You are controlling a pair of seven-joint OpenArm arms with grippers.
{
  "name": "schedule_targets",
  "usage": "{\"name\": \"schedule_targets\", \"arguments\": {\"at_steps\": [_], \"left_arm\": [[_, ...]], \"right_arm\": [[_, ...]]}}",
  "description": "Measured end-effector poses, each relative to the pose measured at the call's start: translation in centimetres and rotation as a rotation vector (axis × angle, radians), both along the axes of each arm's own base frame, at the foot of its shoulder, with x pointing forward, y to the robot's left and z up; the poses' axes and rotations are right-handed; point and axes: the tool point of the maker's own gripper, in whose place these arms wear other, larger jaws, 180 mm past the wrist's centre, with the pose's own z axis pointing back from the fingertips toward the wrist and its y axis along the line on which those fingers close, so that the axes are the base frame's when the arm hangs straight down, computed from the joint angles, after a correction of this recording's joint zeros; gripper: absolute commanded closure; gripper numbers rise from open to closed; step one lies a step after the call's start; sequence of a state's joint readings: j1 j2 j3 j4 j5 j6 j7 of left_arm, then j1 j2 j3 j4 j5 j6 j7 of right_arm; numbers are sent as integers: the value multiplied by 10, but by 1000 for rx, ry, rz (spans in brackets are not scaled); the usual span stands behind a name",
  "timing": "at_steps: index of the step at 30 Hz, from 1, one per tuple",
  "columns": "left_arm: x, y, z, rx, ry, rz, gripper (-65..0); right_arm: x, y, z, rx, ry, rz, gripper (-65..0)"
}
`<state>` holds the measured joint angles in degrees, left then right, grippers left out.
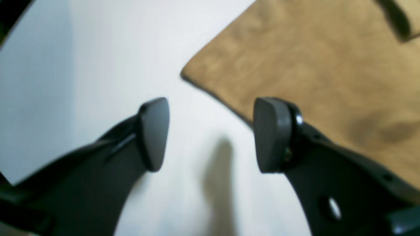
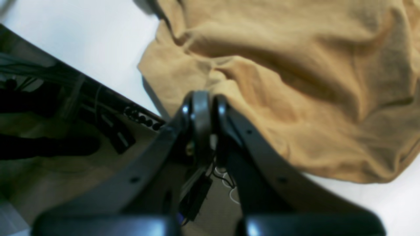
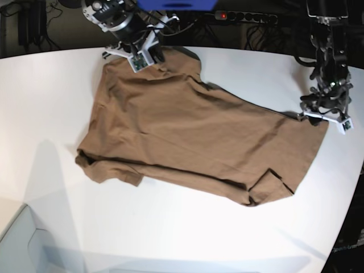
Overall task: Layout the t-shirt on the table in an organized manner, then fold the t-shirt properly
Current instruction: 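Release the shirt and grasp the collar edge with the right gripper, then pull the collar edge outward with the right gripper to straighten the shirt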
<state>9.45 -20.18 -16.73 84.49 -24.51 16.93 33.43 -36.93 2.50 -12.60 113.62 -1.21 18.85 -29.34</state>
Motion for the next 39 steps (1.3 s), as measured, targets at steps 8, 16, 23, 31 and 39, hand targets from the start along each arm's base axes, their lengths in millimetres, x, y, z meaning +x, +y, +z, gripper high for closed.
{"name": "schedule_targets", "arguments": {"at_steps": [8, 16, 23, 31, 39], "left_arm": [[16, 30, 4, -2, -27, 93, -389], [41, 35, 1, -32, -31, 124, -389], [41, 31, -10, -37, 2, 116, -382], [37, 37, -28, -11, 37, 119, -196], [28, 40, -31, 9, 31, 117, 0]], "right_arm": [[-1, -5, -1, -19, -2, 18, -228], [-1, -7, -2, -26, -5, 21, -248], [1, -10, -1, -27, -8, 12, -252], [17, -51, 2, -57, -25, -178, -253], [18, -59, 1, -72, -24, -195, -247]]}}
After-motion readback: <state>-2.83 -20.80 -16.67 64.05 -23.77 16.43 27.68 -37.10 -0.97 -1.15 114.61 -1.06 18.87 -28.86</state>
